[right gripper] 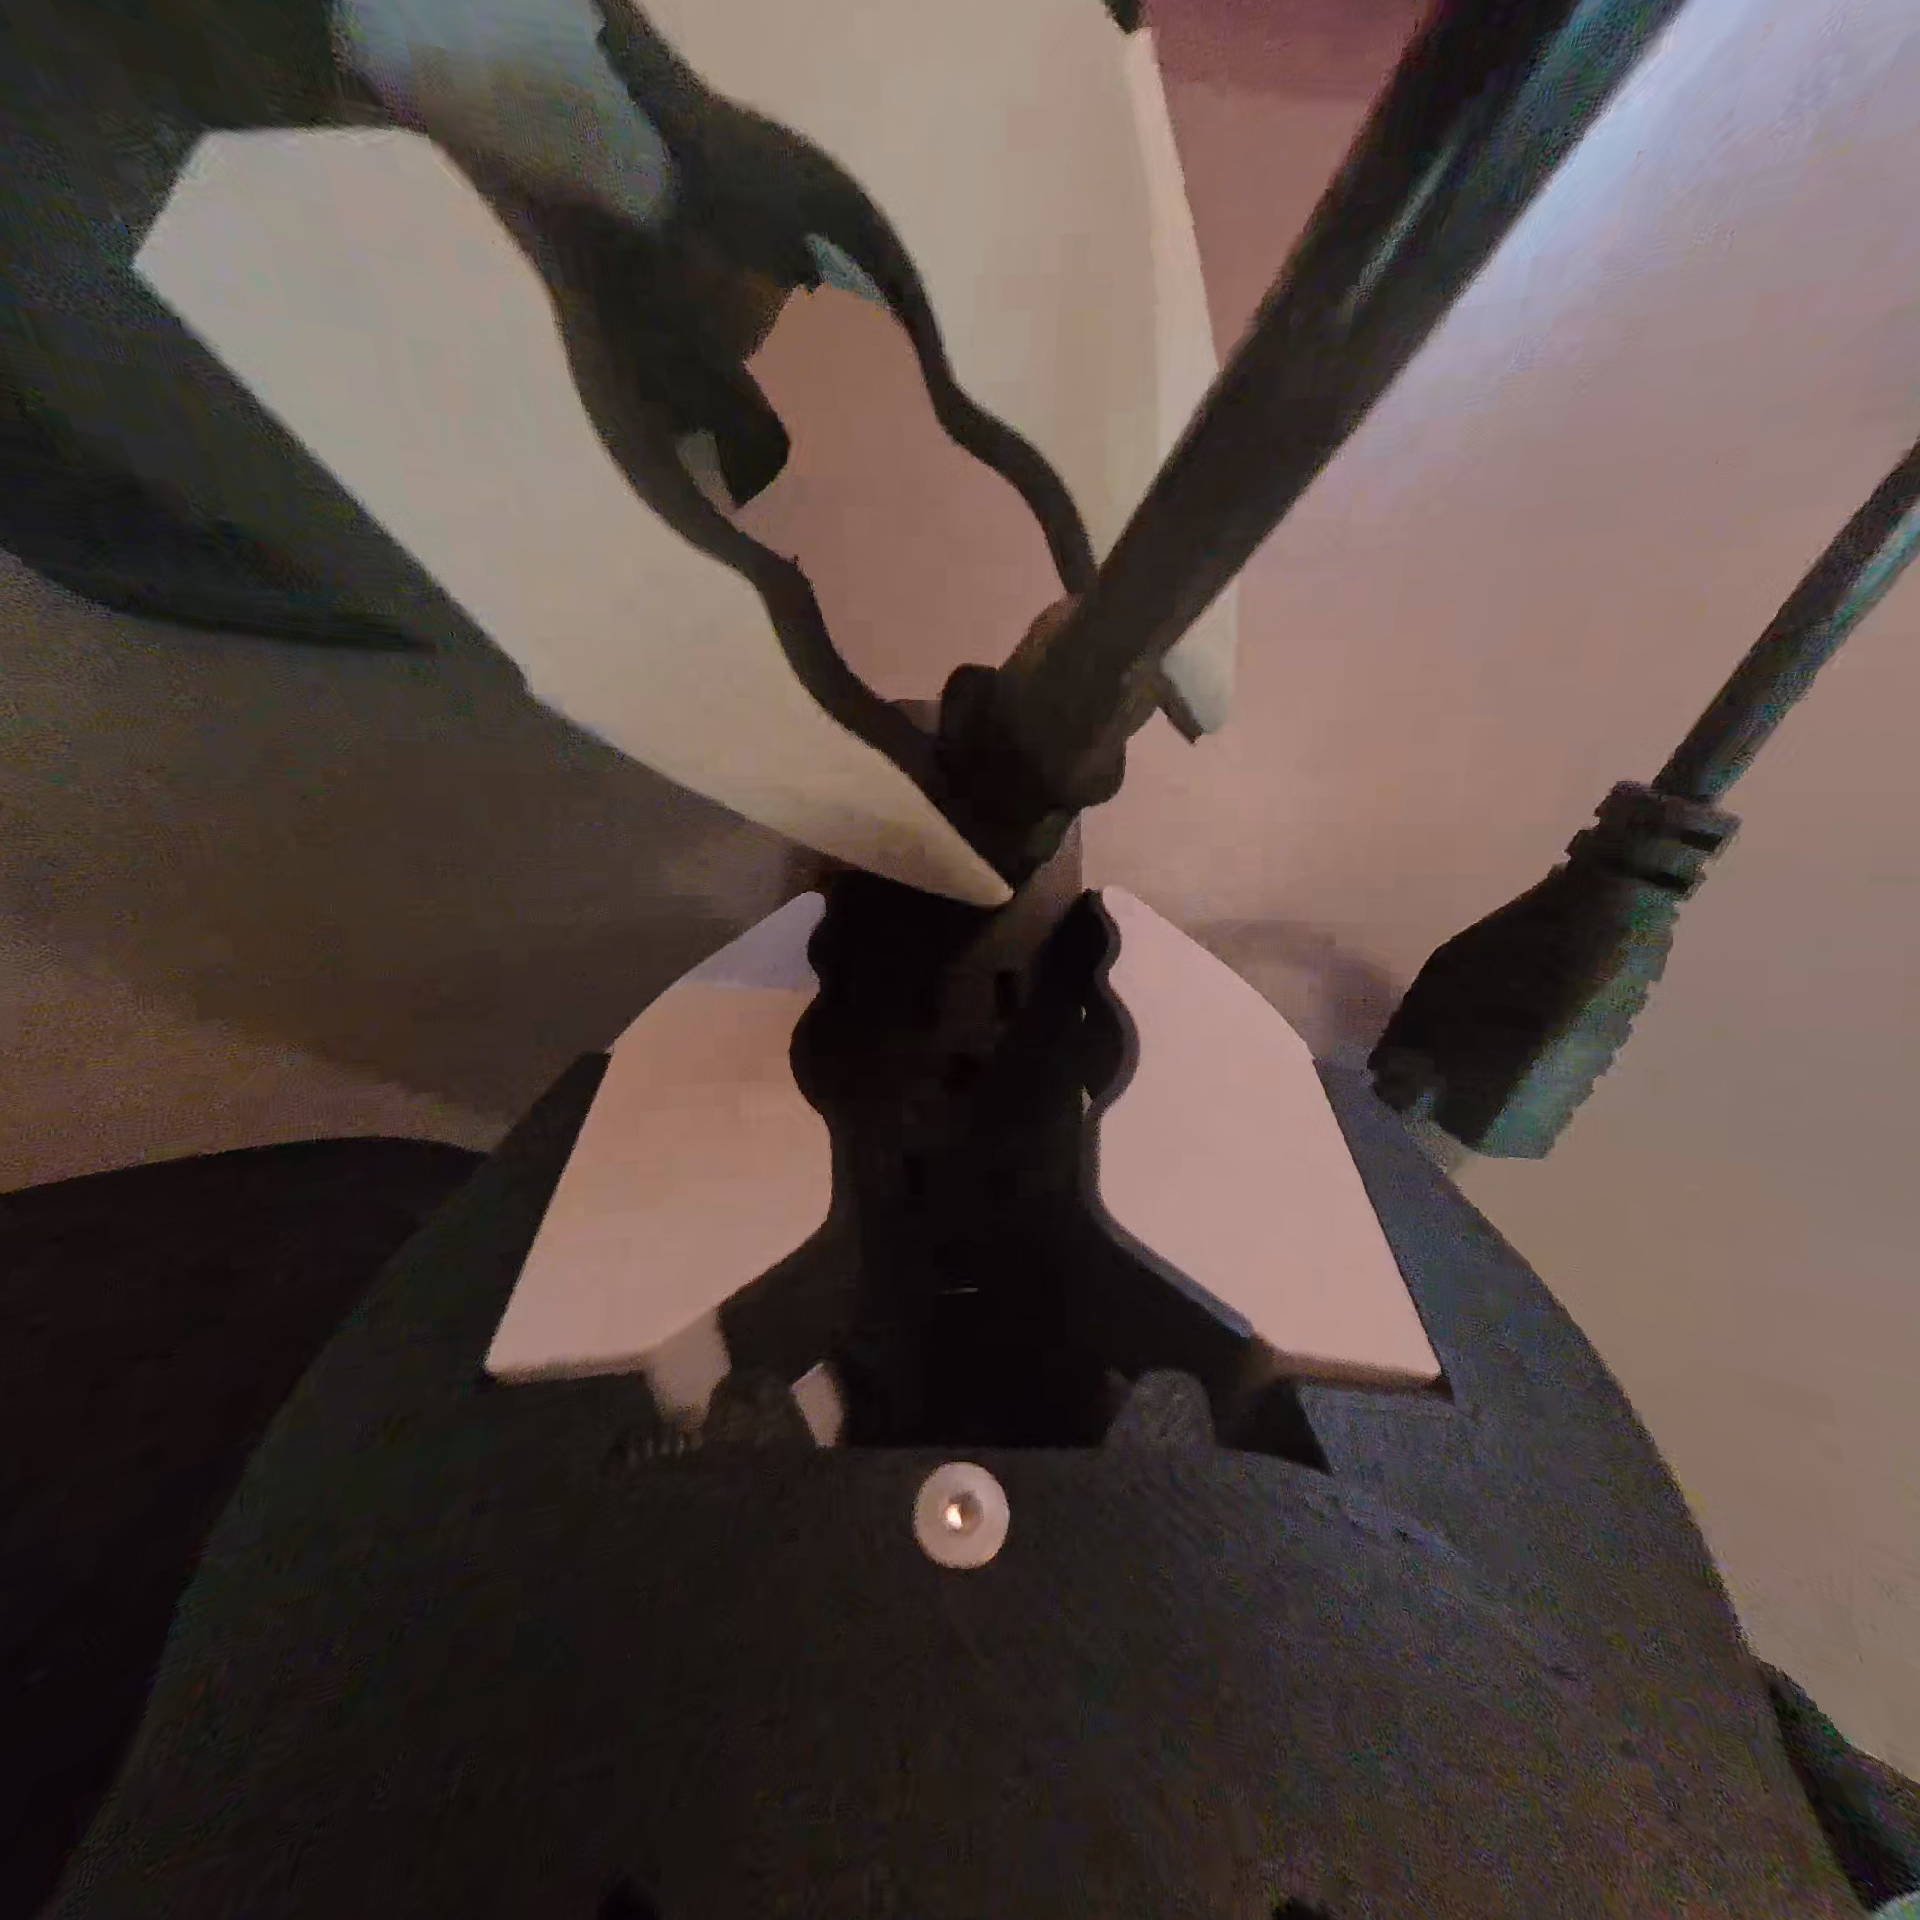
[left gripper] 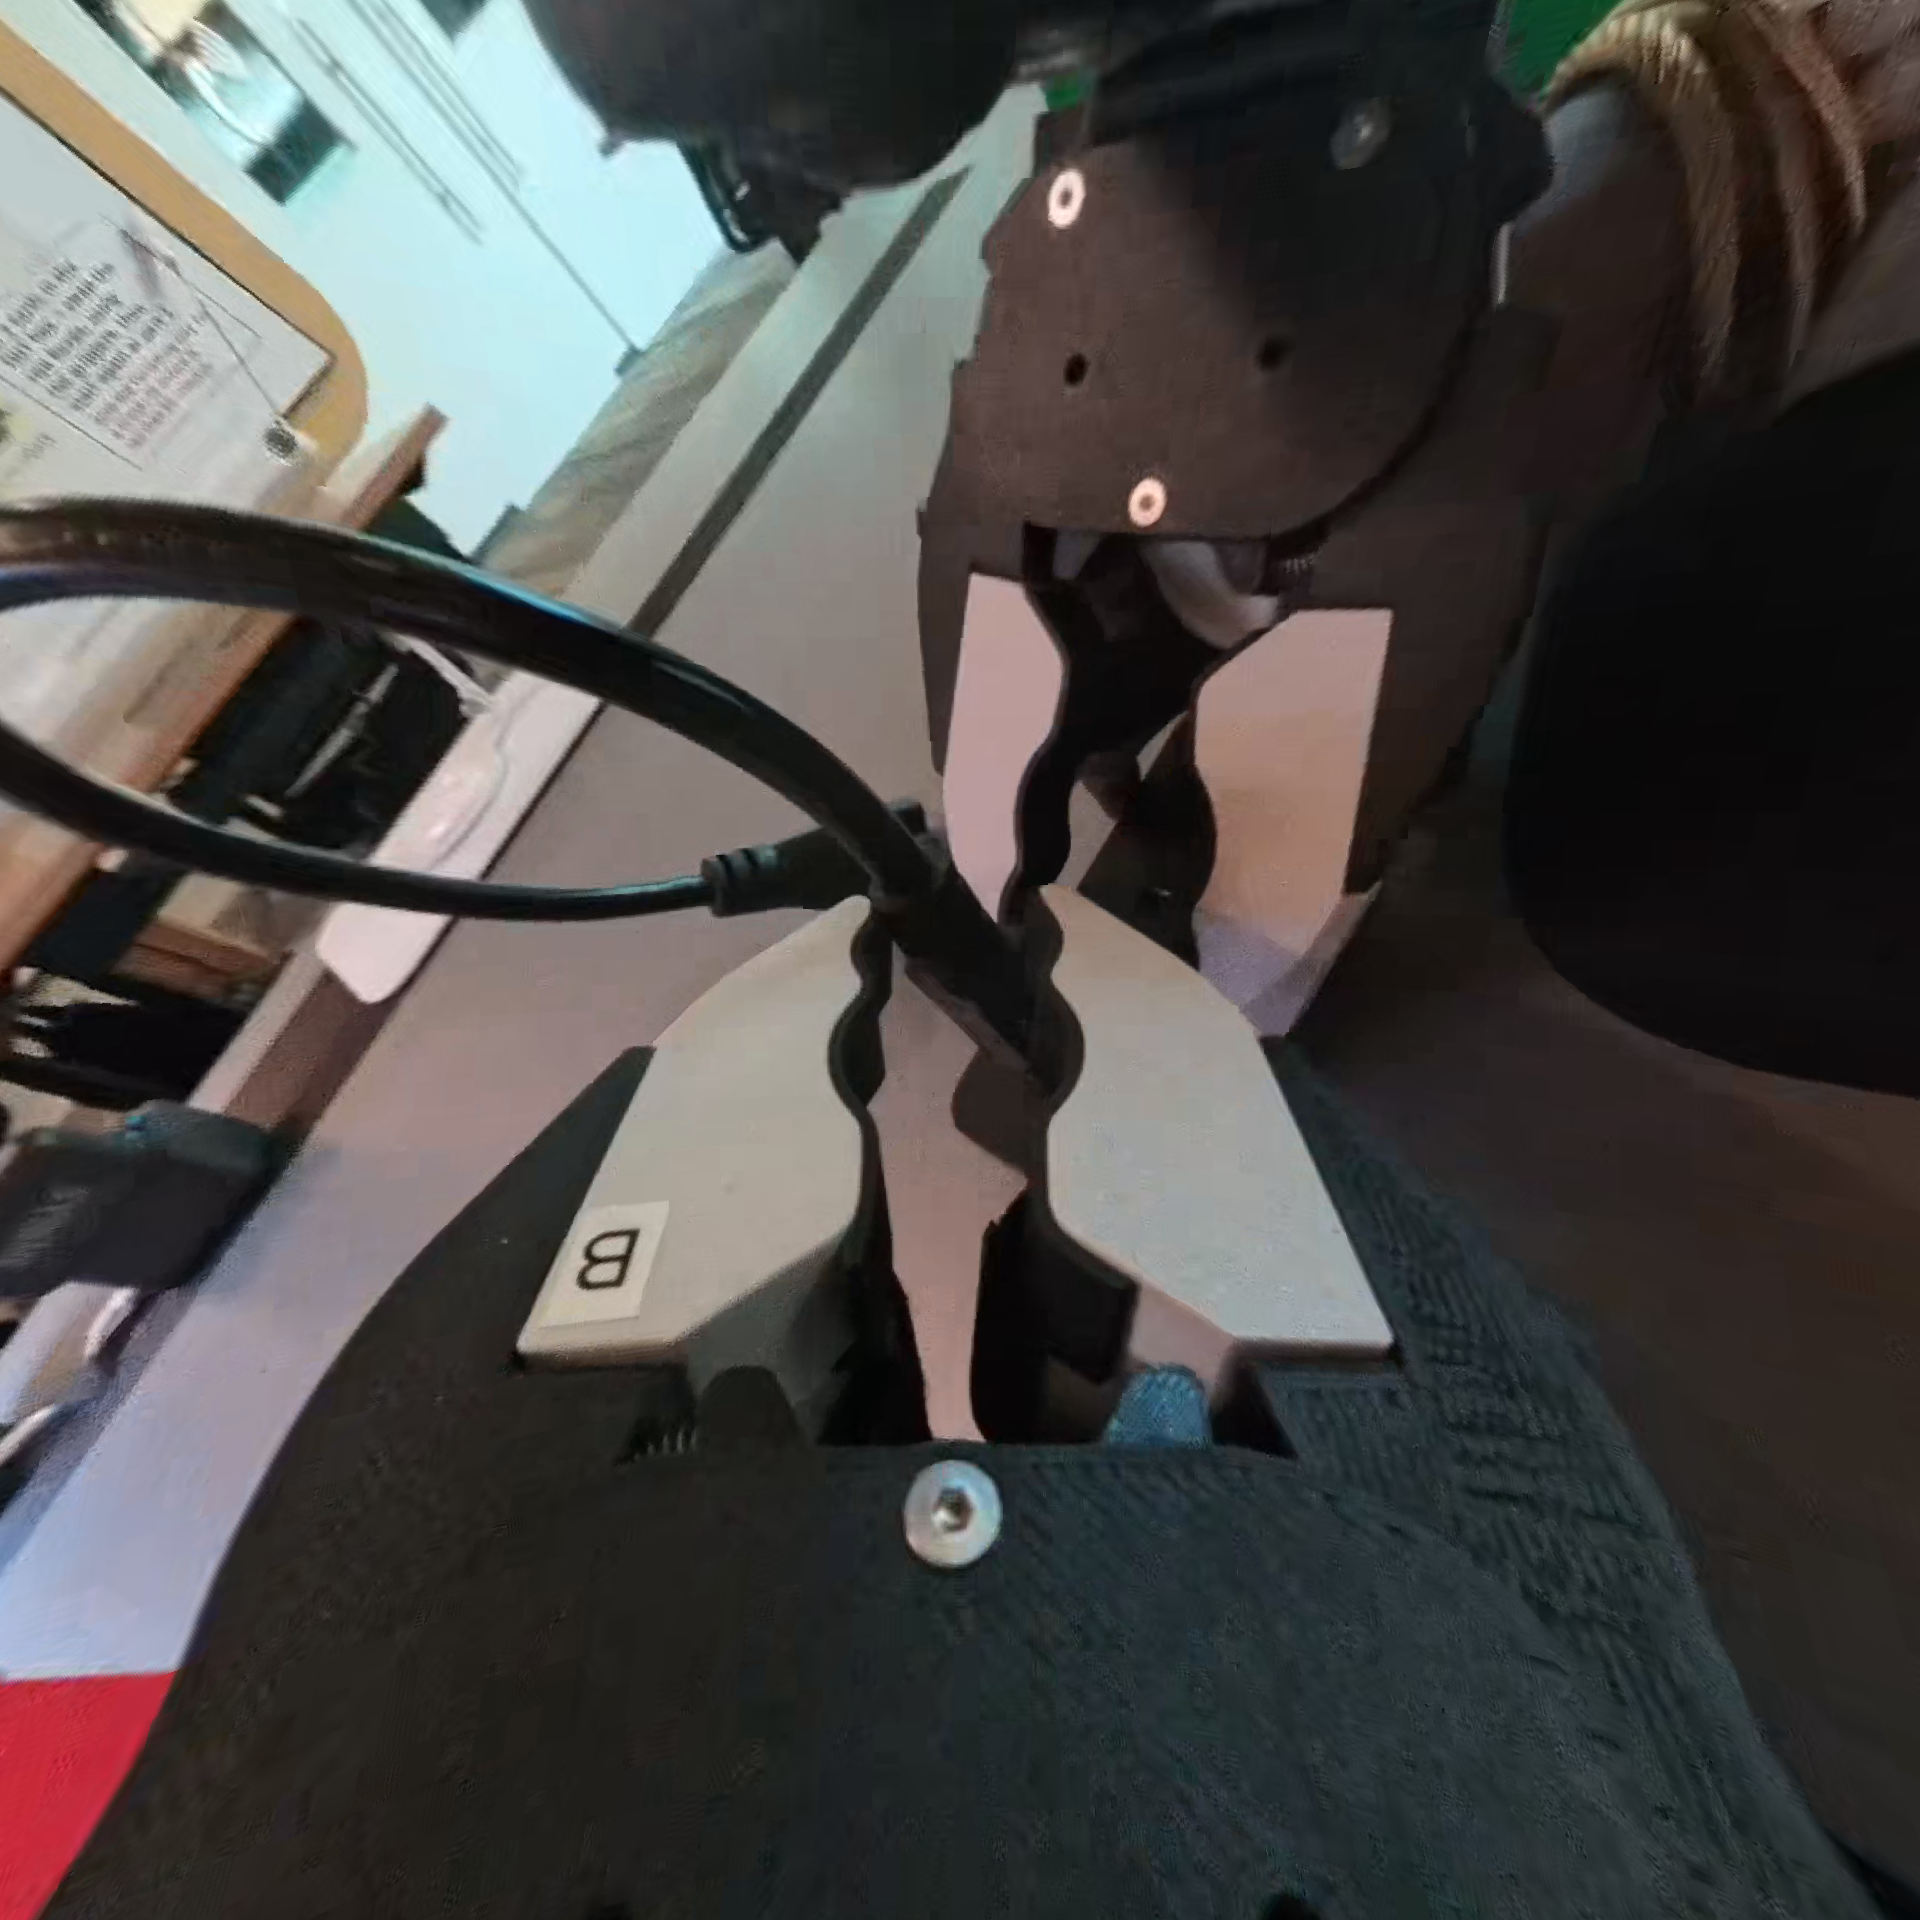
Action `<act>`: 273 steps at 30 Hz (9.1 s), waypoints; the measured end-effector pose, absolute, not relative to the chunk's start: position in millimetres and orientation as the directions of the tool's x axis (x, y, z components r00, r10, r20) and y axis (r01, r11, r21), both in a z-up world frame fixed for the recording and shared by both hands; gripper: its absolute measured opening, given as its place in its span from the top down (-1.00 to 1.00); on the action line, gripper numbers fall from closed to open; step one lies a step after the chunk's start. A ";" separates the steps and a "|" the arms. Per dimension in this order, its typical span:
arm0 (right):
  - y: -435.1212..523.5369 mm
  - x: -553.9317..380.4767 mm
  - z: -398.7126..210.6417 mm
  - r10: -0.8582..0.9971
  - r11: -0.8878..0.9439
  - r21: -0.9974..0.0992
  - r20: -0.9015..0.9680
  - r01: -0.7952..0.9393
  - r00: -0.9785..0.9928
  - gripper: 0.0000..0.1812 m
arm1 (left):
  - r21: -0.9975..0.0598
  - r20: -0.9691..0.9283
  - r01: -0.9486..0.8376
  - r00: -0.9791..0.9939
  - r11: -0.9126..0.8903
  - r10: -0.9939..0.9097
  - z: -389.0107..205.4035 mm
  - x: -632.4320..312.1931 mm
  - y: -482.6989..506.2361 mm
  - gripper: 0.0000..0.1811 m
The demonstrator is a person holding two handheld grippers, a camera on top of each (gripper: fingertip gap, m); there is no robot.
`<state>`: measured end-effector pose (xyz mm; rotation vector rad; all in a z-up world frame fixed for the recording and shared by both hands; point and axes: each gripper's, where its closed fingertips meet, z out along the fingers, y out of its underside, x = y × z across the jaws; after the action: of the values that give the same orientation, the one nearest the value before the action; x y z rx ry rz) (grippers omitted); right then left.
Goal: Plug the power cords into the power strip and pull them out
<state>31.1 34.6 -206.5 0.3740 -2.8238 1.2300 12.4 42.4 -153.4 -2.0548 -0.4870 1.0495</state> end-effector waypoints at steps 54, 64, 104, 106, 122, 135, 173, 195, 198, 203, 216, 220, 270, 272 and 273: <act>39.6 19.4 -128.2 -0.121 0.141 -0.968 0.190 -0.207 -0.974 0.02 | -0.937 -0.329 -0.248 0.387 -0.246 0.861 -92.8 29.0 -14.5 0.04; 31.9 31.4 -157.8 -0.194 0.300 -0.879 0.324 -0.371 -0.926 0.13 | -0.908 -0.419 -0.241 0.495 -0.342 0.761 -109.6 38.2 6.2 0.22; 30.9 38.3 -196.8 -0.304 0.473 -0.690 0.457 -0.549 -0.836 0.17 | -0.604 -0.708 -0.171 0.564 -0.779 0.425 -177.7 38.7 22.8 0.40; 30.8 38.3 -196.6 -0.302 0.472 -0.689 0.461 -0.551 -0.835 0.17 | -0.622 -0.750 -0.160 0.403 -0.766 0.524 -151.6 33.2 3.9 0.36; 13.2 57.4 -170.2 -0.276 0.388 -0.688 0.548 -0.613 -0.790 -0.26 | -0.894 -0.155 -0.448 0.280 -0.014 0.947 -60.4 85.4 -47.6 0.35; -12.8 57.8 -206.1 -0.565 0.585 -0.512 0.299 -0.629 -0.769 0.38 | -0.892 -0.152 -0.453 0.292 -0.003 0.944 -60.2 86.4 -46.7 0.36; 253.7 -111.7 116.6 0.537 0.591 -0.566 0.808 -0.575 -0.243 0.83 | -0.905 -0.201 -0.421 0.283 -0.067 0.938 -66.6 81.2 -39.9 0.39; 435.2 -151.0 53.7 0.839 0.452 -0.882 0.471 -0.134 -0.270 0.82 | -0.901 -0.210 -0.427 0.285 -0.073 0.935 -66.3 82.1 -38.9 0.39; 451.0 -168.3 -1.5 0.836 0.493 -0.860 0.426 0.131 -0.347 0.79 | -0.902 -0.210 -0.426 0.284 -0.073 0.935 -66.5 81.9 -38.8 0.39; 447.9 -156.4 -78.6 0.824 0.437 -0.776 0.141 0.456 -0.549 0.79 | -0.903 -0.209 -0.423 0.285 -0.073 0.935 -66.8 81.3 -38.8 0.39; 404.5 -132.5 -128.1 0.685 0.485 -0.626 -0.162 0.610 -0.710 -0.26 | -0.903 -0.210 -0.422 0.284 -0.074 0.936 -66.9 81.3 -38.6 0.39; 409.8 -139.9 -104.8 0.722 0.525 -0.669 0.022 0.526 -0.692 -0.61 | -0.903 -0.212 -0.422 0.286 -0.076 0.934 -67.2 81.3 -37.9 0.39; 113.7 26.4 -139.5 -0.335 0.934 -0.101 0.083 -0.342 -0.939 -0.06 | -0.745 -0.273 0.334 0.636 -0.577 0.721 -197.0 37.0 11.3 -0.10; 105.9 29.3 -155.1 -0.366 0.928 -0.049 0.065 -0.369 -0.929 -0.06 | -0.727 -0.283 0.340 0.643 -0.597 0.711 -200.3 37.5 11.6 -0.10; 101.8 30.0 -162.5 -0.382 0.923 -0.029 0.060 -0.384 -0.922 -0.06 | -0.725 -0.287 0.337 0.645 -0.601 0.708 -200.5 37.8 11.9 -0.09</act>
<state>30.0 101.8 -162.5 0.6038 -3.0279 0.0617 37.8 11.9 -200.5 -2.2237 -0.8091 0.7535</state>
